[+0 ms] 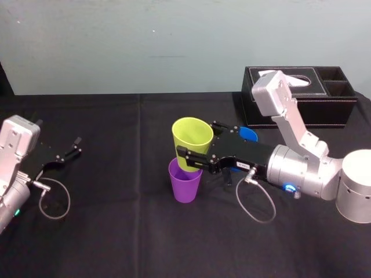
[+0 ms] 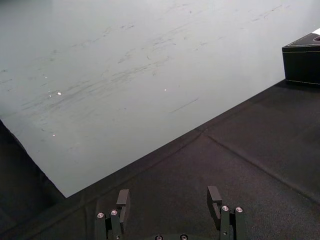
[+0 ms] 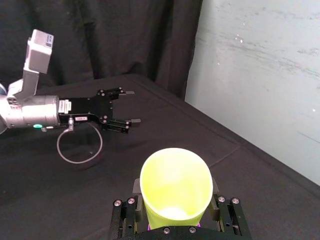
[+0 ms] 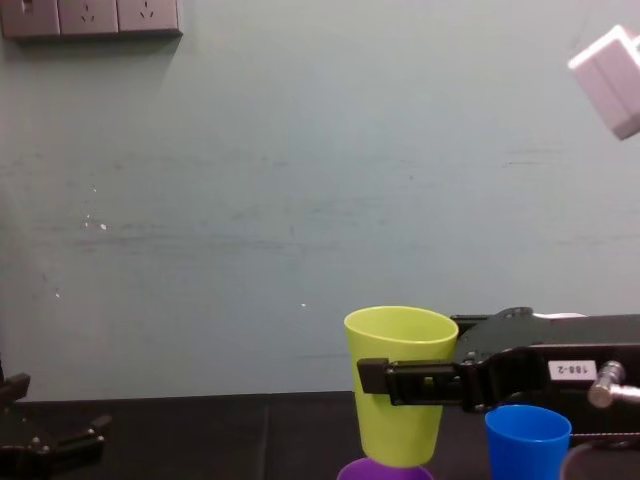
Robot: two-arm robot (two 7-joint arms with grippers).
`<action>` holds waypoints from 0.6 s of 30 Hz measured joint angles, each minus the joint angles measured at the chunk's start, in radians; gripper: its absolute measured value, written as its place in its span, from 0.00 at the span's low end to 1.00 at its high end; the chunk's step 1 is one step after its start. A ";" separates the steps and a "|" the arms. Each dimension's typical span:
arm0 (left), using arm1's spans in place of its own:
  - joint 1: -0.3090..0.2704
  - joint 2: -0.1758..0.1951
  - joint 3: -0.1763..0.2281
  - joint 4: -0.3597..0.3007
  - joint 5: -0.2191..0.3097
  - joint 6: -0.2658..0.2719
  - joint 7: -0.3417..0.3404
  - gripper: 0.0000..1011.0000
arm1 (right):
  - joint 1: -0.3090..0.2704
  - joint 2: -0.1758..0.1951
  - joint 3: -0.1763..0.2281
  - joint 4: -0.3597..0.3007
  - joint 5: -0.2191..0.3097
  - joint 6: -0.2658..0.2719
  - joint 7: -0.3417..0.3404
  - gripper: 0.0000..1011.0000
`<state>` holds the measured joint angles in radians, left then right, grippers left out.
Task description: Stack the three plastic cups sequentially using one hand.
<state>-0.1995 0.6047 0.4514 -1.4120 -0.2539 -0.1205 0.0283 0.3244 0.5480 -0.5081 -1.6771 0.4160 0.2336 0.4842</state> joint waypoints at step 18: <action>0.000 0.000 0.000 0.000 0.000 0.000 0.000 1.00 | 0.024 -0.034 -0.016 0.060 -0.016 -0.007 0.009 0.73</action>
<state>-0.1996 0.6047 0.4514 -1.4120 -0.2539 -0.1206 0.0283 0.3481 0.5135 -0.5245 -1.6171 0.3998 0.2262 0.4929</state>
